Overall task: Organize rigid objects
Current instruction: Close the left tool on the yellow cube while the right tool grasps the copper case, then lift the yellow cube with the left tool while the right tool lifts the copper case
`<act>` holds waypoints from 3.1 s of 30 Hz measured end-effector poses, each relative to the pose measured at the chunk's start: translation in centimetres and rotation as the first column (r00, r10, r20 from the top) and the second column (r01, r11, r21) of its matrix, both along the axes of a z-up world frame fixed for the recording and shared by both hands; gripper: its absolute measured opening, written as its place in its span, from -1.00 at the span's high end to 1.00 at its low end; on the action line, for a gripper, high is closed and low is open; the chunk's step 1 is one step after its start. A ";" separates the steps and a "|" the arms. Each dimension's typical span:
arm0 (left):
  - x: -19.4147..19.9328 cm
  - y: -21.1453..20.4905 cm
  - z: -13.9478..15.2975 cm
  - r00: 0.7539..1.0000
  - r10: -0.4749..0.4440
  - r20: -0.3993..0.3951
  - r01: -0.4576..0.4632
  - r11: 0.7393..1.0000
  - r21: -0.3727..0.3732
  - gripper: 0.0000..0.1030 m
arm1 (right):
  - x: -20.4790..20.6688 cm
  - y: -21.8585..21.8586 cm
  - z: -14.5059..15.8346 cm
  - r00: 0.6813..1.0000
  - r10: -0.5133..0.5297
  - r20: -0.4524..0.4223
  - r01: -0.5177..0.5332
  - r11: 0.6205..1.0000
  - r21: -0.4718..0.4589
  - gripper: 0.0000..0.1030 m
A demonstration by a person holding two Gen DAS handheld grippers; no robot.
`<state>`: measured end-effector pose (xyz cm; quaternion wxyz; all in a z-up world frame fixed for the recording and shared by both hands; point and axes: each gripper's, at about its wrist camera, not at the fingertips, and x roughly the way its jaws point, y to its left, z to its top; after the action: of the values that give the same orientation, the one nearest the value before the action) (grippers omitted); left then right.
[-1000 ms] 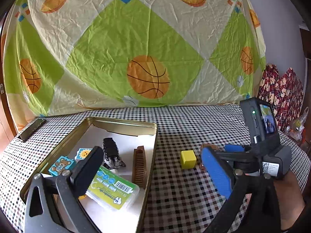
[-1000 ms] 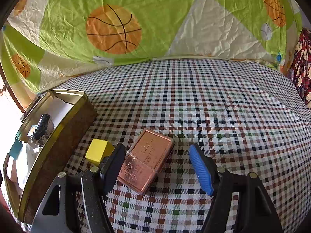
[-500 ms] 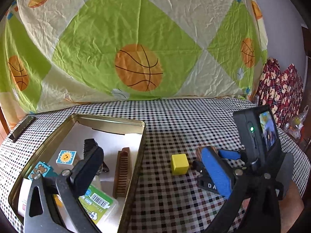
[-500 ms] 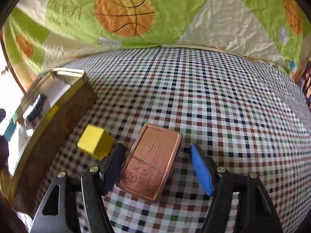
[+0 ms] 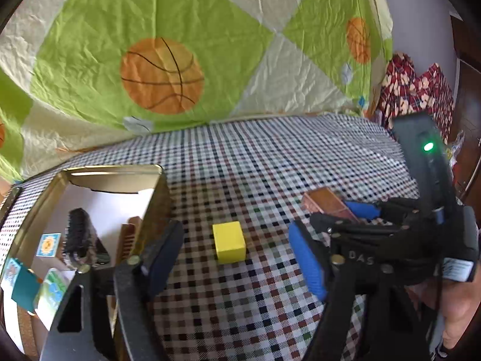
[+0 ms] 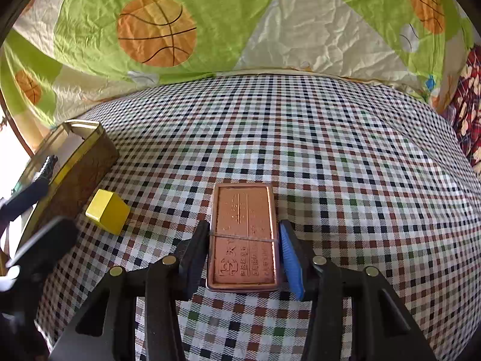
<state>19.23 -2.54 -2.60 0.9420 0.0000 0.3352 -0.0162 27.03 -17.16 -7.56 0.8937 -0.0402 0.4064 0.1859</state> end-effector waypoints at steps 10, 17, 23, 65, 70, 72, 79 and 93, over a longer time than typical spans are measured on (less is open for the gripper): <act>2.8 -0.2 -2.2 0.995 -0.007 -0.104 0.007 1.000 0.005 0.04 | 0.4 -0.2 -0.2 1.000 0.002 -0.001 -0.002 1.000 0.009 0.05; 3.8 -0.3 -3.0 0.985 -0.028 -0.169 0.028 1.000 0.002 0.54 | 0.1 -0.4 0.0 1.000 0.003 0.000 -0.003 1.000 0.016 0.05; 3.2 -0.2 -2.7 0.990 -0.035 -0.139 0.035 0.999 -0.003 0.54 | -0.3 -1.0 0.5 1.000 -0.011 0.024 0.010 0.998 0.055 0.05; -3.0 -0.2 1.1 0.974 0.046 0.220 -0.055 0.998 0.036 0.54 | -5.4 -1.0 3.9 0.937 -0.037 0.348 0.010 0.997 0.077 0.05; -3.5 -0.3 1.3 0.968 0.045 0.247 -0.057 0.997 0.043 0.54 | -5.7 -1.2 4.1 0.928 -0.043 0.370 0.014 0.997 0.080 0.05; -3.7 -0.3 1.3 0.966 0.046 0.254 -0.059 0.997 0.043 0.54 | -5.9 -1.3 4.2 0.924 -0.046 0.380 0.016 0.996 0.083 0.05; -4.5 0.1 1.6 0.956 0.060 0.287 -0.070 0.997 0.024 0.54 | -6.7 -1.4 4.5 0.904 -0.054 0.423 0.018 0.996 0.088 0.05; -6.1 0.8 1.9 0.939 0.075 0.337 -0.079 0.997 0.000 0.54 | -8.5 -1.2 5.1 0.868 -0.035 0.495 -0.017 0.995 0.100 0.05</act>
<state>13.09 -1.75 -0.66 0.9853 -0.0041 0.1692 0.0231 18.48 -18.32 -2.51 0.9698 -0.0397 0.1535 0.1855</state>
